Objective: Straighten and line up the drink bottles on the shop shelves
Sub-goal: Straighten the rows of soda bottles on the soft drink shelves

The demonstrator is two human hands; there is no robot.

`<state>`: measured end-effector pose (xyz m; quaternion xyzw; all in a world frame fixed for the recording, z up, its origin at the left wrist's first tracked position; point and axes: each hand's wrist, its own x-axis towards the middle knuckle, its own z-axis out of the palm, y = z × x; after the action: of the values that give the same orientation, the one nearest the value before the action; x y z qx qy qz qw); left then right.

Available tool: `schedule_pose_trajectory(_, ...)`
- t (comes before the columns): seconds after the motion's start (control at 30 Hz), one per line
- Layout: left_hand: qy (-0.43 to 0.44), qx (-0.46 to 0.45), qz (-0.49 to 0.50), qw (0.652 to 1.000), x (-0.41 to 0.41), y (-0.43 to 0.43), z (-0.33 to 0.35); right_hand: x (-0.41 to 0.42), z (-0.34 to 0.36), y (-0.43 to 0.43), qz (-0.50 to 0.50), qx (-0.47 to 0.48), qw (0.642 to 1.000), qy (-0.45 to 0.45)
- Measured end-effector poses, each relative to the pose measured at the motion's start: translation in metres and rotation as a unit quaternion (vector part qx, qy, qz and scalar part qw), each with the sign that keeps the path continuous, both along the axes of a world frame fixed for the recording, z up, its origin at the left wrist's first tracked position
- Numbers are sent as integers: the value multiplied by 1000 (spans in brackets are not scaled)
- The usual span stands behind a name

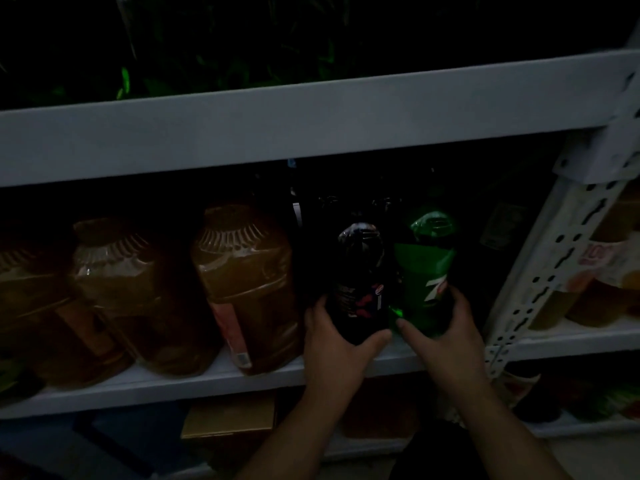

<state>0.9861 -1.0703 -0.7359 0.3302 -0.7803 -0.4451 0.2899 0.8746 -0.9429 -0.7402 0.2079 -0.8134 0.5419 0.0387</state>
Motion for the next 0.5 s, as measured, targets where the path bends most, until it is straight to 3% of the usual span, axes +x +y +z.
schedule_pose_trajectory(0.1,-7,-38,-63,997,-2,0,-1,0,0,1,13,1,1000,15)
schedule_pose_trajectory(0.2,-1,14,-114,993,6,-11,-5,1,1,3,37,-6,999,21)
schedule_pose_trajectory(0.5,10,53,-47,997,-6,-5,4,3,4,1,41,15,999,18)
